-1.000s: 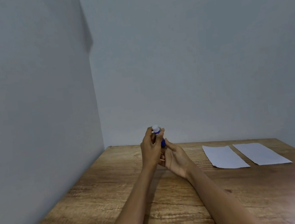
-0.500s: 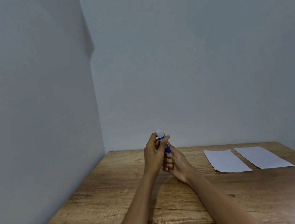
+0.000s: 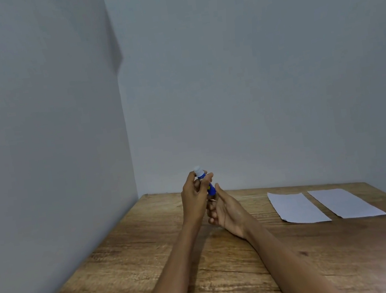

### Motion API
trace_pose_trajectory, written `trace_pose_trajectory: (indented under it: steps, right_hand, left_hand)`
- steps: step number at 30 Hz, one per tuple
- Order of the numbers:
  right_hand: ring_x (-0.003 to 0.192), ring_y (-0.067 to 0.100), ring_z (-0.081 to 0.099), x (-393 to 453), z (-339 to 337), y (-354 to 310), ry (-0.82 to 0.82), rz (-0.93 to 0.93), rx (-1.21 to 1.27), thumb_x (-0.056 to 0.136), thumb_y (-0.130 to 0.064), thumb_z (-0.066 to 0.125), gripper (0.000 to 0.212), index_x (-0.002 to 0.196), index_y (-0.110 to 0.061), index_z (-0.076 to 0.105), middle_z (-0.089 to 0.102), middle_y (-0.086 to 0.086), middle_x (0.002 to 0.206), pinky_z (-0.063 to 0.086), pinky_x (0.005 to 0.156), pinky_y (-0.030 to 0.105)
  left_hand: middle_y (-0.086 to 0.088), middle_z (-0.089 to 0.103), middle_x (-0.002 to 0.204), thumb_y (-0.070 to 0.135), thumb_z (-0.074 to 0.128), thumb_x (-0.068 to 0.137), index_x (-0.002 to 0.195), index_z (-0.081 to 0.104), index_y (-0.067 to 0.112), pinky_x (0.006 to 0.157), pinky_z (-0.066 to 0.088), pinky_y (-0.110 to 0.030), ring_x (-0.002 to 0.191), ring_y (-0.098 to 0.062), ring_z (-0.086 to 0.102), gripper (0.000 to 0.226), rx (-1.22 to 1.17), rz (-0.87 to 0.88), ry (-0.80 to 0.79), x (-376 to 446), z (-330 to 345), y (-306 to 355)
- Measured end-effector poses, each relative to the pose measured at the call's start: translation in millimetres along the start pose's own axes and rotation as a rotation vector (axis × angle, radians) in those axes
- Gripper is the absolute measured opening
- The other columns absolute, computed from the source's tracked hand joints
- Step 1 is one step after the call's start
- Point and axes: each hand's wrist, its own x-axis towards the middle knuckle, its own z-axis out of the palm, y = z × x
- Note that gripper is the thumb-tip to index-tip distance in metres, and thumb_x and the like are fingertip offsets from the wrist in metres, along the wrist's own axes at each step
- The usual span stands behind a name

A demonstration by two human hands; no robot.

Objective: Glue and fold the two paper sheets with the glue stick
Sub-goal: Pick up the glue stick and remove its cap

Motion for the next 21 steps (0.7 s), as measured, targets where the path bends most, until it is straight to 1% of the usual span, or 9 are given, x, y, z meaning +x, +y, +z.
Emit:
trace_pose_trajectory:
  steps: [2, 3, 7, 9, 10, 13, 16, 19, 21]
  right_hand:
    - [0.055, 0.011, 0.036, 1, 3, 1, -0.033, -0.012, 0.031, 0.096, -0.056, 0.031, 0.053, 0.112, -0.014, 0.059, 0.042, 0.001, 0.066, 0.038, 0.053, 0.025]
    - [0.054, 0.01, 0.036, 2, 4, 2, -0.037, -0.021, 0.046, 0.095, -0.056, 0.033, 0.054, 0.112, -0.013, 0.06, 0.04, 0.001, 0.065, 0.038, 0.053, 0.025]
    - [0.041, 0.008, 0.032, 2, 1, 0, 0.029, -0.014, 0.041, 0.088, -0.064, 0.038, 0.052, 0.075, -0.015, 0.048, 0.033, -0.004, 0.048, 0.038, 0.045, 0.022]
    - [0.04, 0.009, 0.032, 2, -2, 0, 0.085, -0.015, 0.011, 0.087, -0.068, 0.036, 0.055, 0.068, -0.016, 0.045, 0.033, -0.004, 0.047, 0.037, 0.044, 0.023]
    - [0.042, 0.009, 0.033, 3, -3, 0, 0.09, -0.018, 0.014, 0.087, -0.068, 0.034, 0.057, 0.073, -0.015, 0.049, 0.035, -0.003, 0.05, 0.037, 0.045, 0.023]
    - [0.059, 0.011, 0.041, 5, -3, 1, 0.01, -0.035, 0.111, 0.091, -0.063, 0.032, 0.062, 0.106, -0.013, 0.065, 0.046, 0.004, 0.073, 0.039, 0.055, 0.025]
    - [0.075, 0.012, 0.056, 6, 2, -2, -0.084, -0.09, 0.229, 0.09, -0.052, 0.049, 0.046, 0.113, -0.018, 0.069, 0.06, 0.005, 0.096, 0.049, 0.066, 0.024]
    - [0.085, 0.013, 0.065, 2, 0, -9, -0.087, -0.175, 0.361, 0.09, -0.034, 0.056, 0.039, 0.118, -0.009, 0.064, 0.068, 0.01, 0.106, 0.056, 0.067, 0.021]
    - [0.082, 0.011, 0.067, -1, -6, -14, -0.043, -0.213, 0.404, 0.09, -0.031, 0.058, 0.039, 0.118, -0.005, 0.061, 0.07, 0.009, 0.101, 0.056, 0.066, 0.019]
  left_hand:
    - [-0.01, 0.072, 0.097, 0.026, 0.061, 0.09, 0.092, 0.06, 0.018, 0.079, 0.056, -0.035, 0.091, -0.016, 0.068, 0.008, -0.011, -0.01, -0.002, -1, -2, -1]
    - [-0.011, 0.072, 0.097, 0.026, 0.061, 0.09, 0.092, 0.06, 0.017, 0.08, 0.055, -0.034, 0.09, -0.014, 0.068, 0.009, -0.019, -0.015, 0.001, -2, -2, -1]
    - [-0.02, 0.07, 0.094, 0.029, 0.062, 0.088, 0.094, 0.058, 0.011, 0.08, 0.053, -0.035, 0.085, -0.016, 0.065, 0.019, -0.029, -0.02, -0.021, -4, 1, 1]
    - [-0.018, 0.071, 0.094, 0.029, 0.062, 0.088, 0.093, 0.059, 0.012, 0.079, 0.053, -0.031, 0.084, -0.015, 0.065, 0.018, -0.034, -0.025, -0.042, -5, 5, 2]
    - [-0.016, 0.072, 0.094, 0.029, 0.062, 0.088, 0.093, 0.059, 0.015, 0.078, 0.053, -0.028, 0.085, -0.013, 0.067, 0.016, -0.037, -0.027, -0.045, -6, 6, 2]
    - [-0.015, 0.072, 0.089, 0.028, 0.062, 0.089, 0.091, 0.06, 0.018, 0.074, 0.054, -0.03, 0.08, -0.013, 0.067, 0.011, -0.031, -0.027, -0.032, -6, 8, 1]
    - [-0.006, 0.068, 0.075, 0.031, 0.064, 0.088, 0.092, 0.061, 0.018, 0.066, 0.053, -0.028, 0.072, -0.011, 0.065, 0.014, -0.022, -0.025, -0.008, -6, 6, -1]
    - [0.003, 0.072, 0.095, 0.025, 0.059, 0.092, 0.098, 0.061, 0.023, 0.071, 0.055, -0.02, 0.089, -0.01, 0.069, 0.007, -0.089, -0.027, -0.055, -3, 7, 0]
    - [0.008, 0.067, 0.111, 0.019, 0.055, 0.094, 0.108, 0.058, 0.028, 0.079, 0.052, -0.017, 0.102, -0.005, 0.064, 0.017, -0.095, -0.035, -0.111, -5, 11, 2]
